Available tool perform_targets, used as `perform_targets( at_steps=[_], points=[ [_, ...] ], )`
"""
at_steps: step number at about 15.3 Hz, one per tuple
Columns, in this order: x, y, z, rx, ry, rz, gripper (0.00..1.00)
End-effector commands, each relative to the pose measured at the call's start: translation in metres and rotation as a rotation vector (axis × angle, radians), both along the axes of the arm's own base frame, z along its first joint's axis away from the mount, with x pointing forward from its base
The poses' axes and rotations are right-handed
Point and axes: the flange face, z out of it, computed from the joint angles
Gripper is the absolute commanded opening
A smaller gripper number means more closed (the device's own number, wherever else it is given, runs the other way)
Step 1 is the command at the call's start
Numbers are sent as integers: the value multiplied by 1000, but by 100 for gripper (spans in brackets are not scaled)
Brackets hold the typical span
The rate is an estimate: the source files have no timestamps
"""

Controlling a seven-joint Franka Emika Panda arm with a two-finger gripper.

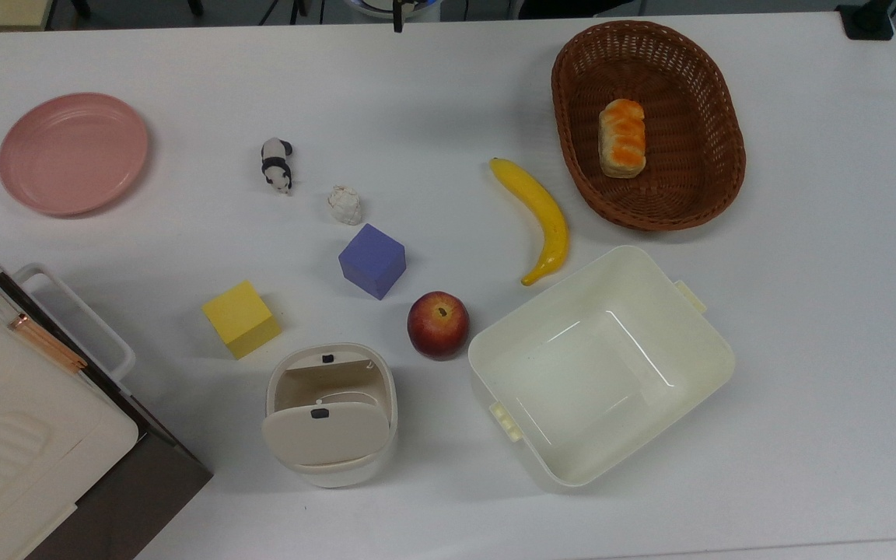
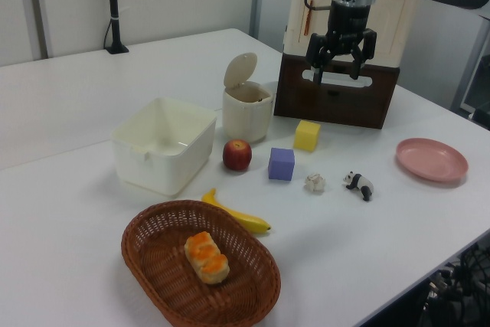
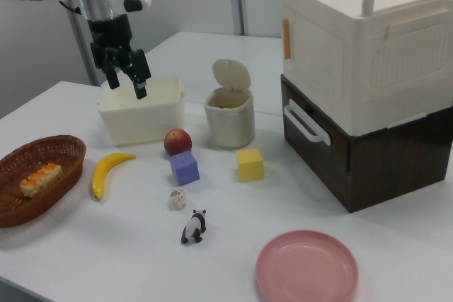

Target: Grab it up and put it in the trash

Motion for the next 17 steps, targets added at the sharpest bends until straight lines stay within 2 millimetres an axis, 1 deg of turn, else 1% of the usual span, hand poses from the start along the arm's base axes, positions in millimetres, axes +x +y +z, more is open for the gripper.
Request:
perform_targets(
  at_steps=[1,13,16,17],
  points=[
    [-6,8,-3,14,-7,46,100],
    [-5,7,-5,15,-1,43,100],
    [-1,2,-10,15,16,34,100],
    [0,1,-8,18,15,32,100]
  ],
)
